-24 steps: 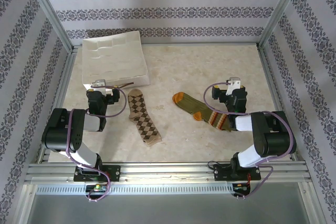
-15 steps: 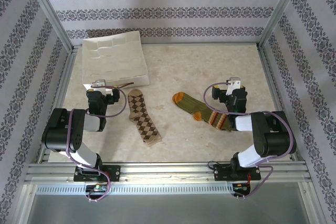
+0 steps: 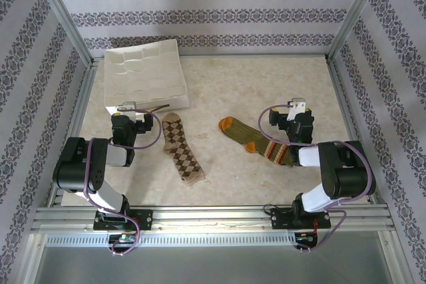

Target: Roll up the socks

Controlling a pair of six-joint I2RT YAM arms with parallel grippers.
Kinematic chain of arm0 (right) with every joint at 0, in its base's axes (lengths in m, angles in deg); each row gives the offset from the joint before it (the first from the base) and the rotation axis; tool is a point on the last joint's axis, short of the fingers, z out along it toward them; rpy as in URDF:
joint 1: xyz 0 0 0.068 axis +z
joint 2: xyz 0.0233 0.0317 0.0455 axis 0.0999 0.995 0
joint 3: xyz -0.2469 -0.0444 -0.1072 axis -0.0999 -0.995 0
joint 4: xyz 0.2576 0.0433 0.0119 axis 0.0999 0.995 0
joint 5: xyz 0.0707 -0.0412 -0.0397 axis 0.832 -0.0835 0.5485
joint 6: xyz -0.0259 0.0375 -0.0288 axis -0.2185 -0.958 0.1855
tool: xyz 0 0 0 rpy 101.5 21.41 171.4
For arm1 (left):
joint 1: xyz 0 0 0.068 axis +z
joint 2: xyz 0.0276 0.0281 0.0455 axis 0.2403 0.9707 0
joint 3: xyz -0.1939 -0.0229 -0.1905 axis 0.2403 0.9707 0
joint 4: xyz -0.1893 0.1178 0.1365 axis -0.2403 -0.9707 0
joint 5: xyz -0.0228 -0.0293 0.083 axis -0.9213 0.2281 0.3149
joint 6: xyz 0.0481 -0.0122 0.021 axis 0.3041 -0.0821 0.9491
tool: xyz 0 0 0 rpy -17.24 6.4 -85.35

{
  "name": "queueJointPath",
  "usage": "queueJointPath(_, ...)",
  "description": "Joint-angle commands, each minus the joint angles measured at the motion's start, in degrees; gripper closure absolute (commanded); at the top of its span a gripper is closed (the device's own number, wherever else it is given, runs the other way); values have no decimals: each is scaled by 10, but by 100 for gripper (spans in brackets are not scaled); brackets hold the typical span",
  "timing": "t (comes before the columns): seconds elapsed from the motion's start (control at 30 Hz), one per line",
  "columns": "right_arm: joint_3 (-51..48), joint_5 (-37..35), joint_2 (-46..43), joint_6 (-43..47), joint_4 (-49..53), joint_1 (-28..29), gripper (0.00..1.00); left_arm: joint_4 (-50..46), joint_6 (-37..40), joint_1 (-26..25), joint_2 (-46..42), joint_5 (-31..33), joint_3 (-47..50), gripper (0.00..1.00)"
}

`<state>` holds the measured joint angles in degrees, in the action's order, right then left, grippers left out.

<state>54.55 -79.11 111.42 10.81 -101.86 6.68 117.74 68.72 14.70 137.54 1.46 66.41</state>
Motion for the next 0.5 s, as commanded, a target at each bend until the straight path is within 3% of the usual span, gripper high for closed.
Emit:
queueJointPath(0.0, -35, -32, -31, 2, -54, 11, 2, 43, 15, -17, -37, 33, 32, 1)
queueJointPath(0.07, -32, -105, -103, 28, 6, 49, 2, 2, 30, -39, -107, 74, 38, 1)
queueJointPath(0.17, 26, -166, -253, 67, 139, 118, 2, -165, 15, -86, -244, 130, -10, 1)
queueJointPath(0.2, 76, -176, -299, 62, 226, 140, 2, -241, -4, -102, -278, 144, -46, 1)
queueJointPath(0.23, 139, -184, -333, 26, 318, 154, 2, -336, -60, -123, -299, 200, -105, 1)
queueJointPath(0.27, 202, -185, -350, -41, 441, 155, 2, -495, -194, -135, -310, 260, -178, 1)
queueJointPath(0.3, 255, -173, -358, -101, 539, 150, 2, -629, -302, -131, -313, 253, -240, 1)
queueJointPath(0.33, 286, -165, -367, -186, 620, 143, 2, -735, -373, -126, -312, 204, -288, 1)
queueJointPath(0.37, 290, -170, -373, -282, 655, 126, 2, -732, -403, -123, -309, 143, -293, 1)
queueJointPath(0.4, 279, -113, -376, -318, 654, 93, 2, -698, -426, -112, -306, 67, -283, 0)
queueJointPath(0.43, 259, 4, -375, -319, 613, 53, 2, -671, -463, -103, -299, -6, -272, 6)
queueJointPath(0.47, 254, 76, -368, -298, 592, 46, 2, -673, -502, -104, -286, -55, -274, 17)
